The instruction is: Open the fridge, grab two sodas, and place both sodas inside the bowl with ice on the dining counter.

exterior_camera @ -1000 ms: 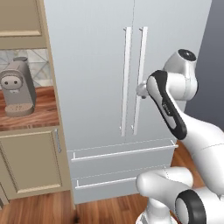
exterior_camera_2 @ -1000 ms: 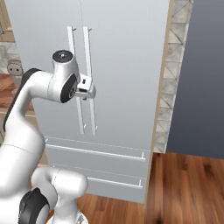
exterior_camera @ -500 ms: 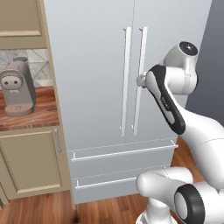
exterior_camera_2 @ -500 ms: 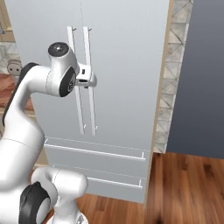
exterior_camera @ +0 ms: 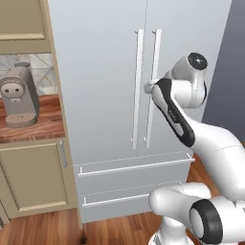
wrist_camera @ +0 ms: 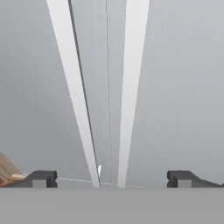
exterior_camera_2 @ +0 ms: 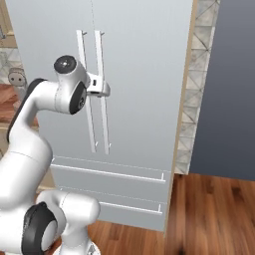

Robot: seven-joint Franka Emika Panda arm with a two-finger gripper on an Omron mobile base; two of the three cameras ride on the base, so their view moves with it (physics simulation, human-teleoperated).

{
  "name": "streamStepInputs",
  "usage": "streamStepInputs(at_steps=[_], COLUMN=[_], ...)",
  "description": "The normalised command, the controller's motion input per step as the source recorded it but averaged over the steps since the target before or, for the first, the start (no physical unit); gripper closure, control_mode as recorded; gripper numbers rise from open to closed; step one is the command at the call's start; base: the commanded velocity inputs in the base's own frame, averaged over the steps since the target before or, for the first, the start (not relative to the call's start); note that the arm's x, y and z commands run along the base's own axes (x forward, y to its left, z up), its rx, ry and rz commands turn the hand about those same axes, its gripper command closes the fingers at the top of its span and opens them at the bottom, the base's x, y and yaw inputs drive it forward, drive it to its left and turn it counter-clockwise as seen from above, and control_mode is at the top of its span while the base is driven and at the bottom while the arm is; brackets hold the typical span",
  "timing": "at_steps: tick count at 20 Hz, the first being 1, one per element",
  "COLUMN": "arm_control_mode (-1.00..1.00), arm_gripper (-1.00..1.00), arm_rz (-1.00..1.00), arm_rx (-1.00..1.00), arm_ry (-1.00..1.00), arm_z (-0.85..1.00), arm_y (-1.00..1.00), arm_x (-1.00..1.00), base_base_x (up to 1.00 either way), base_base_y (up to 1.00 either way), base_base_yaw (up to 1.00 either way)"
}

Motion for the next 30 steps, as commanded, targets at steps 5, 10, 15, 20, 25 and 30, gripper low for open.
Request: streamStepInputs(at_steps=[5, 10, 15, 20, 25, 30], arm_control_mode=[-1.0, -1.0, -1.0, -1.0, -1.0, -1.0], arm_gripper=[-1.0, -1.0, -1.0, -1.0, -1.0, -1.0], arm_rz=[0.0, 0.0, -0.01, -0.03, -0.02, -0.01], arm_rx=[-0.04, 0.0, 0.0, 0.0, 0.0, 0.0], arm_ry=[0.01, 0.0, 0.0, 0.0, 0.0, 0.0], arm_z=[0.0, 0.0, 0.0, 0.0, -0.03, -0.12], arm_y=[-0.12, -0.11, -0.02, 0.0, 0.0, 0.0], arm_x=[0.39, 0.37, 0.34, 0.34, 0.26, 0.18], base_base_x=[0.0, 0.0, 0.0, 0.0, 0.0, 0.0], base_base_y=[0.0, 0.0, 0.0, 0.0, 0.0, 0.0], base_base_yaw=[0.0, 0.0, 0.0, 0.0, 0.0, 0.0])
